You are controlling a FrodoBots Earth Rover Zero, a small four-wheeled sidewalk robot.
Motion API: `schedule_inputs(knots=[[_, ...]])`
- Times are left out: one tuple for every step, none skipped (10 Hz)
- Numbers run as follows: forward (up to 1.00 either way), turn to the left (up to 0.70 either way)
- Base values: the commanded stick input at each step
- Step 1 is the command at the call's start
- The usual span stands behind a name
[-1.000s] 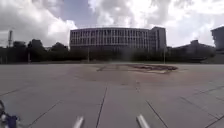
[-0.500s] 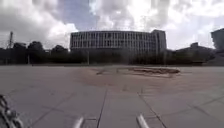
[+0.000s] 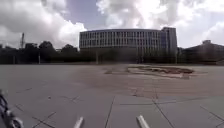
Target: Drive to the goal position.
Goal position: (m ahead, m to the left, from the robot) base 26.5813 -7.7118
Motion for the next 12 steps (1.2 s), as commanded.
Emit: schedule_inputs(knots=[[0.70, 0.00], [0.70, 0.00], [0.70, 0.00], [0.70, 0.00], [0.70, 0.00], [0.70, 0.00], [0.70, 0.00], [0.70, 0.00], [0.70, 0.00], [0.70, 0.00], [0.70, 0.00], [0.70, 0.00]])
